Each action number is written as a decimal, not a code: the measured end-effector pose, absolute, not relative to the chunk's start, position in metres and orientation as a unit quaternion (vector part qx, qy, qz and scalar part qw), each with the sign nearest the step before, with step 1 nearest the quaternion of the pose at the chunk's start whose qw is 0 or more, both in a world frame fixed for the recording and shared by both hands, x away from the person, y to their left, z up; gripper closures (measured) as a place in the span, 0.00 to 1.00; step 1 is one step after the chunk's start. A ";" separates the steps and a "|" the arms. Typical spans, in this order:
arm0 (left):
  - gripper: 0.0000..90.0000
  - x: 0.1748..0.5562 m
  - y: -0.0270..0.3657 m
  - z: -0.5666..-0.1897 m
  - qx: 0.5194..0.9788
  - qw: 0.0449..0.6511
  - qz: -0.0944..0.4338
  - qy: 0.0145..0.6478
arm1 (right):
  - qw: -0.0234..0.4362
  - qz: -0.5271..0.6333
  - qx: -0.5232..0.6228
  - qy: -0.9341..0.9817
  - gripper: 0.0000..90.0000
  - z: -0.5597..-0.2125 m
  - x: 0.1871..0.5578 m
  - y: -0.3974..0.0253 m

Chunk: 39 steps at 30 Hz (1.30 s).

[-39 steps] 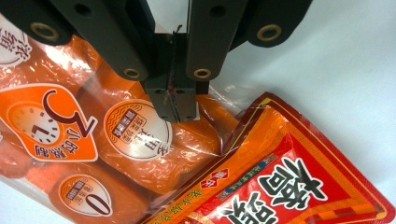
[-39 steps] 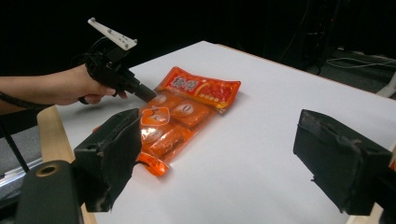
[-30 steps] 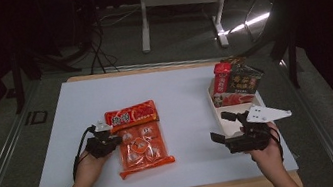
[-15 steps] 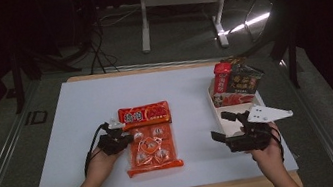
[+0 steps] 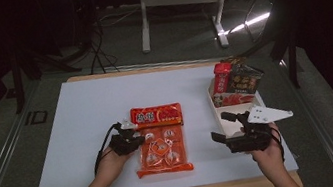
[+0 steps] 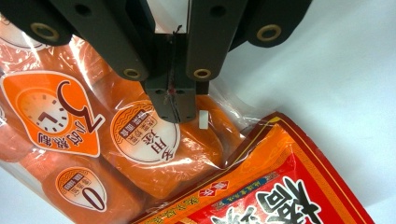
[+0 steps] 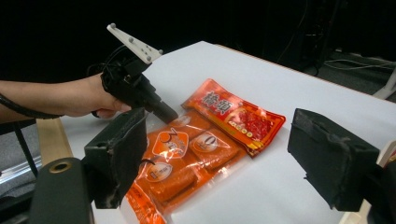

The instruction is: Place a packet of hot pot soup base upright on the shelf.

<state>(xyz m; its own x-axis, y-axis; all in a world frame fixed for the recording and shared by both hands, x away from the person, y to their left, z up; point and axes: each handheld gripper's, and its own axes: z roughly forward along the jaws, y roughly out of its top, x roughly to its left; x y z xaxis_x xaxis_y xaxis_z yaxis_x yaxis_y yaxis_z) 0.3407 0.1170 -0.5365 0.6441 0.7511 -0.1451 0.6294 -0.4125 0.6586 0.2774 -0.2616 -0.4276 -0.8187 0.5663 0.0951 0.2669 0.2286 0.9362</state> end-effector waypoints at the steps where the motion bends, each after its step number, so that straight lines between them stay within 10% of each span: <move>1: 1.00 0.341 0.115 -0.536 0.836 0.351 0.085 0.413 | 0.134 0.559 0.270 0.772 0.22 -0.428 0.277 -0.262; 39: 1.00 0.305 0.099 -0.532 0.868 0.337 0.025 0.365 | 0.131 0.556 0.268 0.776 0.22 -0.427 0.276 -0.260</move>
<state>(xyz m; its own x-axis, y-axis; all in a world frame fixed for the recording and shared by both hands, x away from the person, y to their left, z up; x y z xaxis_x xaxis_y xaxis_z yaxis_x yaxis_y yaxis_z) 0.3050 0.0989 -0.5316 0.7329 0.6494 -0.2027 0.6162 -0.5074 0.6023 0.2759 -0.2605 -0.4273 -0.8220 0.5613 0.0959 0.2710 0.2375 0.9328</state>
